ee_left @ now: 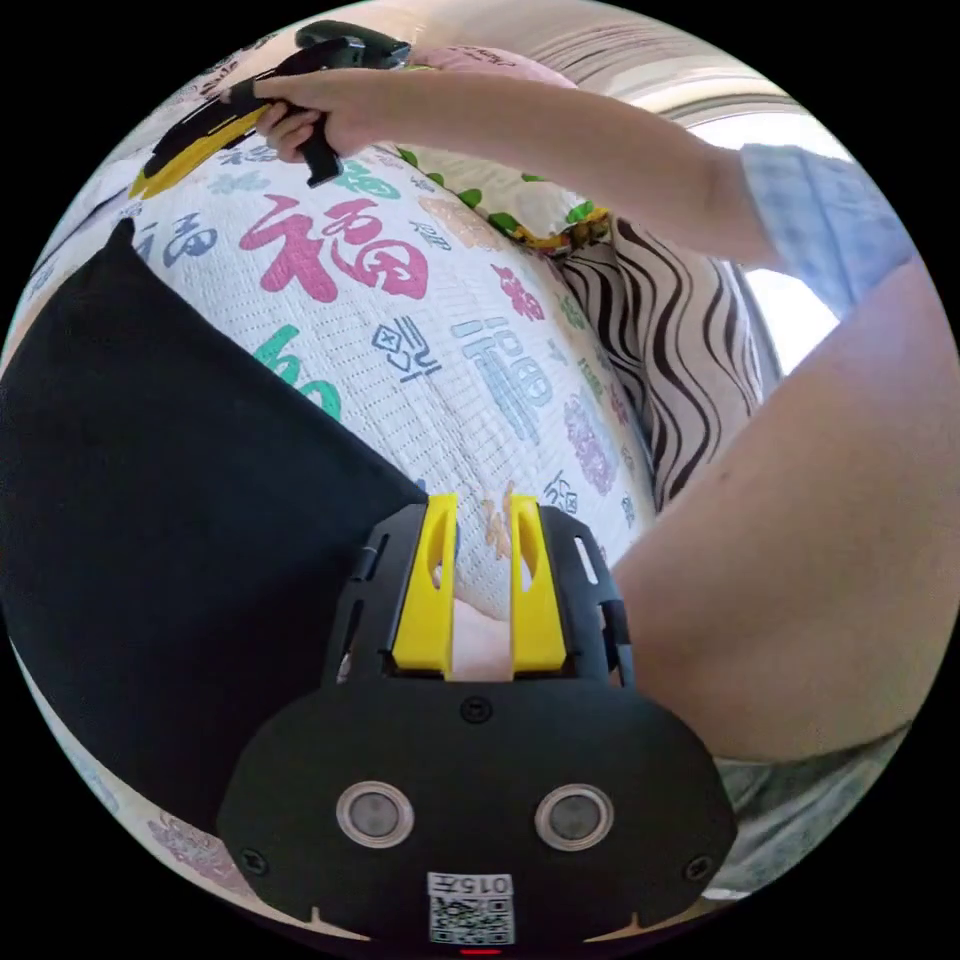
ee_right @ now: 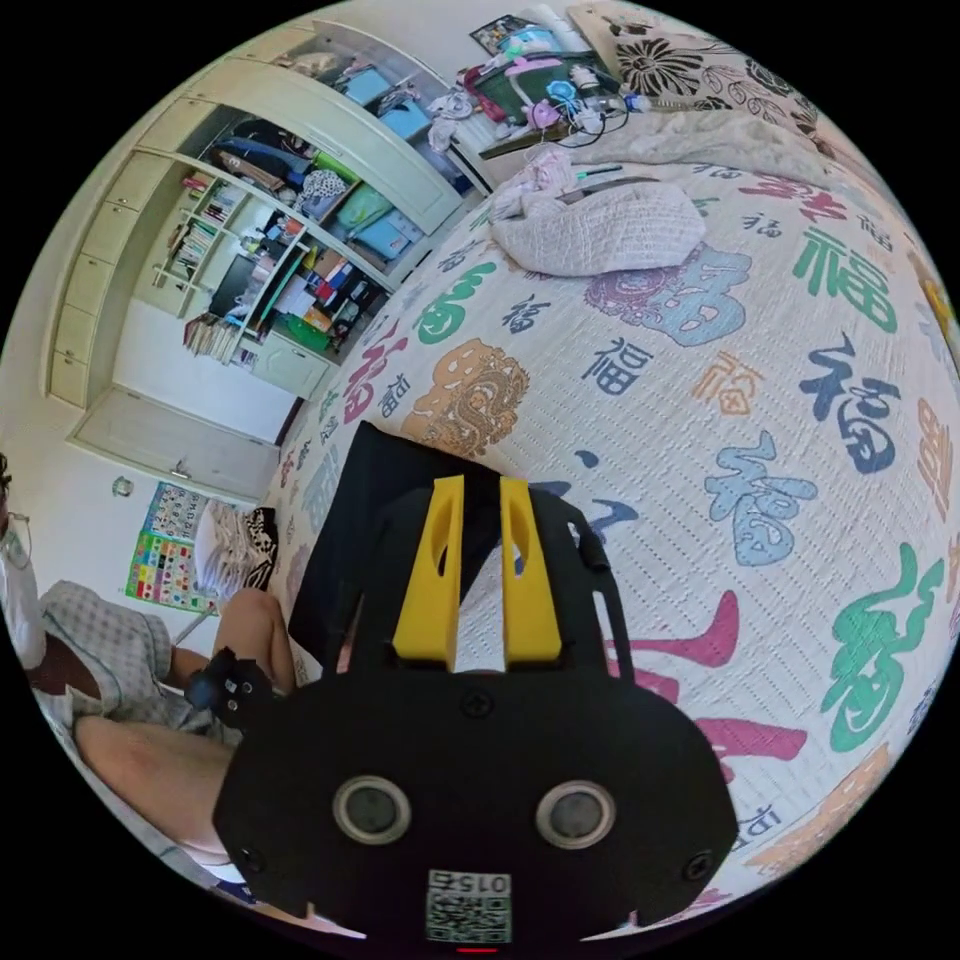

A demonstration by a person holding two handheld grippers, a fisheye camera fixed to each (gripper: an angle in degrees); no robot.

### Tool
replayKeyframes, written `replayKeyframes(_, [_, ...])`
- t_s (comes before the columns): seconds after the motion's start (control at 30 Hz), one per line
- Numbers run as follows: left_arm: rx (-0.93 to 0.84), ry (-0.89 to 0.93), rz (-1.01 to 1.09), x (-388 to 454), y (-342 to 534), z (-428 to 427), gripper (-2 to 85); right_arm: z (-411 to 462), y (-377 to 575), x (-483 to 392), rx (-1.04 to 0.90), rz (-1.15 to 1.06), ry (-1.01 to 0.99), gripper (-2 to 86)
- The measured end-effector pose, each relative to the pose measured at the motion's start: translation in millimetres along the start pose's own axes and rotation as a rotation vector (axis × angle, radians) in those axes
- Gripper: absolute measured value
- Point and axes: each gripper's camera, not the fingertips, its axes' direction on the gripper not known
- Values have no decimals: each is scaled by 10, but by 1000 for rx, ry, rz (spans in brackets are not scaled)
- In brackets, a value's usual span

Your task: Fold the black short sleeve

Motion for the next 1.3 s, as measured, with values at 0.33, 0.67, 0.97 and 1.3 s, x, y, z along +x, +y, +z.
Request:
replayKeyframes(0.33, [327,-322,-160,-1621,-894,-1515,68,177,1737,-1,-262,121,-41,78])
replayKeyframes(0.67, [204,-348,-315,-2795,-1668,-1241,40,55,2310,361,-241,166,50,36])
replayKeyframes(0.97, [628,-162,-268,-2991,-432,-2536,98,-677,2226,1050,11,54,-70,67])
replayKeyframes(1.3, [715,66,-555,-4189,779,-2933,162,-491,1226,2075,23,64,-290,133])
